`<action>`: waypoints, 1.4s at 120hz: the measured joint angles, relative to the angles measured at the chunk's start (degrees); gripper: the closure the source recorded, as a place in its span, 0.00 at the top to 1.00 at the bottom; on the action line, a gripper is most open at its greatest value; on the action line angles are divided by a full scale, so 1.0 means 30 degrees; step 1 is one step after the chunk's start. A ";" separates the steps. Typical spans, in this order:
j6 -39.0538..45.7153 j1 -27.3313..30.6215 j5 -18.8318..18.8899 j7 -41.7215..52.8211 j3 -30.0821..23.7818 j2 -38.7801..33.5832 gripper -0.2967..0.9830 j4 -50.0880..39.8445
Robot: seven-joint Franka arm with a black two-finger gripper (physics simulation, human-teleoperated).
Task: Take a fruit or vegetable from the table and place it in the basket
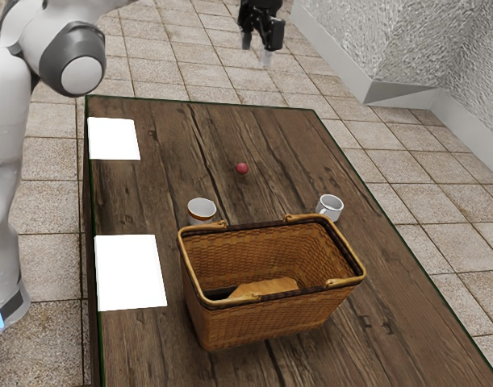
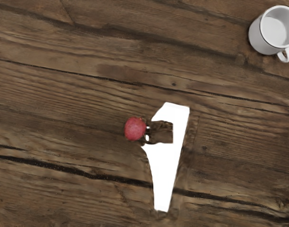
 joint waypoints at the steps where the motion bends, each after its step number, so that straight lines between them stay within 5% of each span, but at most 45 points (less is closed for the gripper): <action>1: 0.0015 -0.0052 -0.0002 0.0003 -0.0022 0.0375 0.77 0.0011; 14: 0.0290 -0.0642 -0.0981 -0.0336 -0.0832 0.3381 0.77 -0.0087; 26: 0.0720 -0.0377 -0.1168 -0.0807 -0.1066 0.3779 0.77 -0.0006; 63: 0.4646 0.3147 -0.1231 -0.1144 -0.2267 0.7377 0.77 -0.1588; 80: 0.5344 0.2880 -0.1180 -0.1020 -0.1975 0.6594 0.77 -0.3071; 92: 0.6762 0.1754 -0.1118 -0.0916 -0.2021 0.3368 0.77 -0.7348; 116: 0.9805 0.0421 -0.0393 -0.0751 -0.2016 0.0770 0.77 -1.2257; 168: 1.3113 0.0286 0.0400 -0.0617 -0.1814 0.0952 0.75 -1.2997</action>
